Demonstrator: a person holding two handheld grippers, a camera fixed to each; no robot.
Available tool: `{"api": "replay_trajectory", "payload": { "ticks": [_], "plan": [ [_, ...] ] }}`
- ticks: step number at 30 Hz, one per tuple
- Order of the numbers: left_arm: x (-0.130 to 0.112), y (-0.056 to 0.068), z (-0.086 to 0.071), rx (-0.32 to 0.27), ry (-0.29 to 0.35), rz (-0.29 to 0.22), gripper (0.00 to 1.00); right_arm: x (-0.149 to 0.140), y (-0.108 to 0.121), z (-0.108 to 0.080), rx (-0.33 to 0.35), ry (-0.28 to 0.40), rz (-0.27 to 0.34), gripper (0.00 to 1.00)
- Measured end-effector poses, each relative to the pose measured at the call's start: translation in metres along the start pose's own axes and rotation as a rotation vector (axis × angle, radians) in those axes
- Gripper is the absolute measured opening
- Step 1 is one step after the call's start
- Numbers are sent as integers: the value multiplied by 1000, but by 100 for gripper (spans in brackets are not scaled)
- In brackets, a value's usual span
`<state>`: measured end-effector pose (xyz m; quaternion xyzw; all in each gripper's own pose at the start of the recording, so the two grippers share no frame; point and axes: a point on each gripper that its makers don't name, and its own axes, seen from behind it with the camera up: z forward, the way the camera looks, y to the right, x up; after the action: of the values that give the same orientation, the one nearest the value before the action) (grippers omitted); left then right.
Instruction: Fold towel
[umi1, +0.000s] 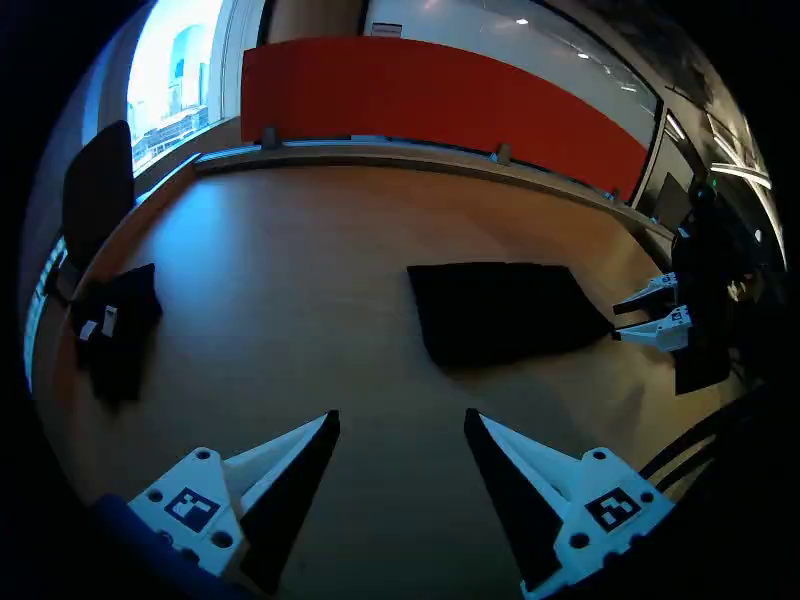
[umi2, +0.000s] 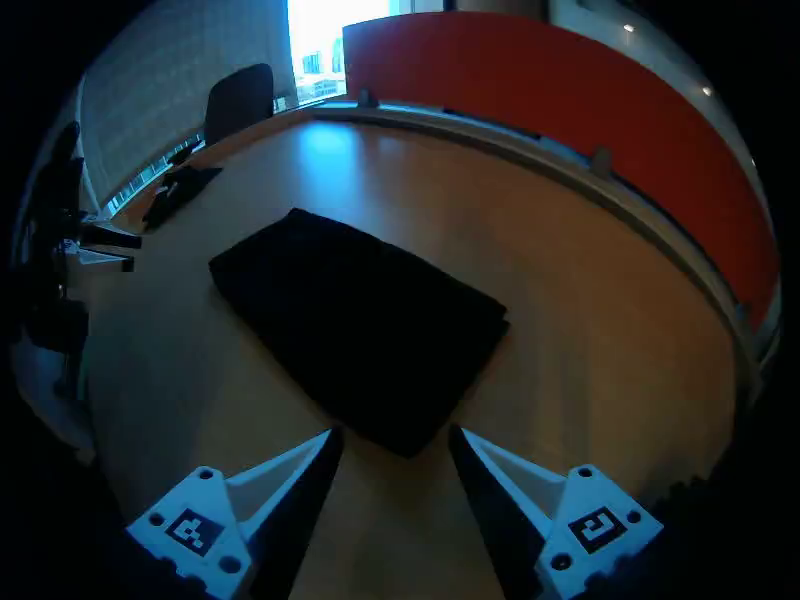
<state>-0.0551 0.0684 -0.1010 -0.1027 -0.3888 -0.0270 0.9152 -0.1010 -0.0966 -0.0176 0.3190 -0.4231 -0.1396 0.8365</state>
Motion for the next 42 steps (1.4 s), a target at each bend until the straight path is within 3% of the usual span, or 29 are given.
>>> {"api": "replay_trajectory", "payload": {
  "ticks": [8, 14, 24, 28, 32, 36, 42],
  "plan": [
    [-7, -4, -4, 3, -8, -9, 93, -5, 2, 3, 5, -19, -7, 66],
    [-10, -7, -5, 5, -11, -11, 93, -12, 4, 4, 9, -43, -26, 63],
    [-13, -8, -6, 3, -15, -16, 93, -16, 5, 5, 26, -64, -38, 43],
    [-13, -9, -5, 5, -17, -13, 92, -16, 7, 6, 18, -62, -38, 43],
    [-13, -9, -5, 7, -17, -14, 93, -17, 8, 6, 14, -64, -42, 32],
    [-13, -9, -4, 6, -18, -17, 93, -17, 7, 6, 12, -64, -44, 12],
    [-12, -10, -4, 6, -16, -16, 93, -13, 4, 5, 16, -46, -31, 5]
  ]
}}
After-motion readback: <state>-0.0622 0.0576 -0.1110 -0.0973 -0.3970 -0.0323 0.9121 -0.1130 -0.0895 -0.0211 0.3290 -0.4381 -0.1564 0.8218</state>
